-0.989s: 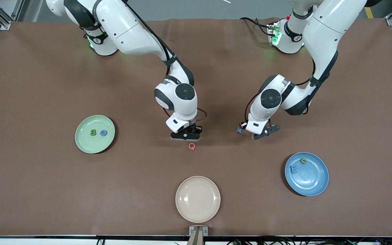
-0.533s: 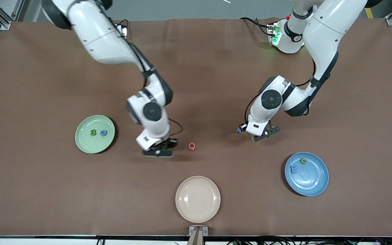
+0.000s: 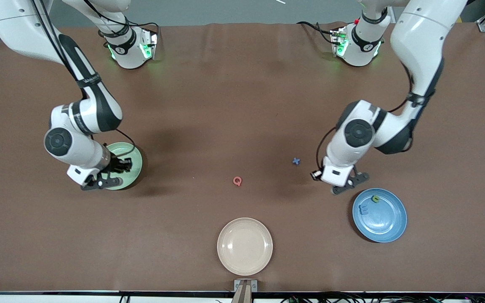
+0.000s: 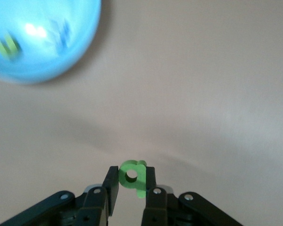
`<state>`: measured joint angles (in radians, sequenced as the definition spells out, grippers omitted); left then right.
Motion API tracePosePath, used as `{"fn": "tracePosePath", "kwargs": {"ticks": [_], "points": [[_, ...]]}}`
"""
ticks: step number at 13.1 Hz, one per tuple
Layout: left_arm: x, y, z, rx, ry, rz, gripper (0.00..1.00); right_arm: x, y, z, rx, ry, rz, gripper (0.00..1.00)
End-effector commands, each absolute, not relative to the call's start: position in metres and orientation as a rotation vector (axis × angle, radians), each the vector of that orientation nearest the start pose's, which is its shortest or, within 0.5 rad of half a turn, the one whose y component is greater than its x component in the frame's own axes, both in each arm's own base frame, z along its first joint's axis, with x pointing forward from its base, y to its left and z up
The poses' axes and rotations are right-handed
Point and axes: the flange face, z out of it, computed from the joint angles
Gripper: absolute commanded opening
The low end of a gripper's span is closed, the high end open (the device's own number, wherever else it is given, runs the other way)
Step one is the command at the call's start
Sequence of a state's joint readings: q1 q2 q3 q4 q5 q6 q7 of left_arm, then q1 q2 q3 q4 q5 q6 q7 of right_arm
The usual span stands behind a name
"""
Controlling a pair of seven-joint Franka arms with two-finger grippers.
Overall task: Sort upper and lower case letters into plates
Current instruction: 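Release the N and reach the pink Q while the left gripper releases q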
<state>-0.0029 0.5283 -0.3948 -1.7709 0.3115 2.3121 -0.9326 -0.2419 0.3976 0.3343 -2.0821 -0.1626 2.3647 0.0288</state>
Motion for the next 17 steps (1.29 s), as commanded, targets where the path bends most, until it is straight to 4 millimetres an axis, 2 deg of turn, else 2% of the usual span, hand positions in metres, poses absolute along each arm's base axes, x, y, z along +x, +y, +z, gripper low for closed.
{"fn": "tracePosePath", "kwargs": {"ticks": [1, 2, 4, 5, 7, 9, 10, 11, 12, 13, 14, 15, 17], "points": [[0.662, -0.169, 0.308, -3.103, -0.444, -0.177, 0.08, 0.525, 0.035, 0.214, -3.103, -0.24, 0.162, 0.23], [0.673, -0.138, 0.306, -3.111, -0.362, -0.177, 0.08, 0.525, 0.034, 0.214, -3.105, -0.224, 0.169, 0.99], [0.692, -0.085, 0.295, -3.125, -0.236, -0.172, 0.09, 0.526, 0.041, 0.22, -3.109, -0.216, 0.186, 1.0], [0.701, -0.066, 0.289, -3.129, -0.225, -0.171, 0.11, 0.529, 0.056, 0.225, -3.106, -0.173, 0.169, 1.0], [0.705, -0.038, 0.265, -3.071, -0.147, -0.159, 0.16, 0.548, 0.114, 0.25, -3.092, 0.025, 0.078, 1.0], [0.708, -0.03, 0.245, -3.047, -0.098, -0.191, 0.18, 0.566, 0.204, 0.263, -3.041, 0.208, 0.021, 1.0], [0.709, -0.023, 0.237, -3.052, -0.1, -0.206, 0.19, 0.574, 0.237, 0.261, -3.011, 0.319, 0.033, 1.0], [0.709, -0.022, 0.233, -3.056, -0.085, -0.207, 0.27, 0.578, 0.277, 0.261, -2.985, 0.415, 0.039, 1.0], [0.709, -0.022, 0.229, -3.061, -0.066, -0.211, 0.53, 0.581, 0.306, 0.26, -2.961, 0.495, 0.04, 1.0], [0.71, -0.02, 0.231, -3.065, -0.077, -0.223, 0.83, 0.586, 0.328, 0.259, -2.951, 0.572, 0.03, 1.0], [0.711, -0.017, 0.235, -3.059, -0.08, -0.236, 1.0, 0.587, 0.354, 0.255, -2.966, 0.632, 0.022, 1.0], [0.71, -0.016, 0.236, -3.057, -0.095, -0.237, 1.0, 0.59, 0.382, 0.254, -2.982, 0.686, 0.0, 1.0], [0.707, -0.031, 0.247, -3.059, -0.102, -0.239, 1.0, 0.591, 0.429, 0.245, -3.027, 0.626, -0.079, 1.0]]}}
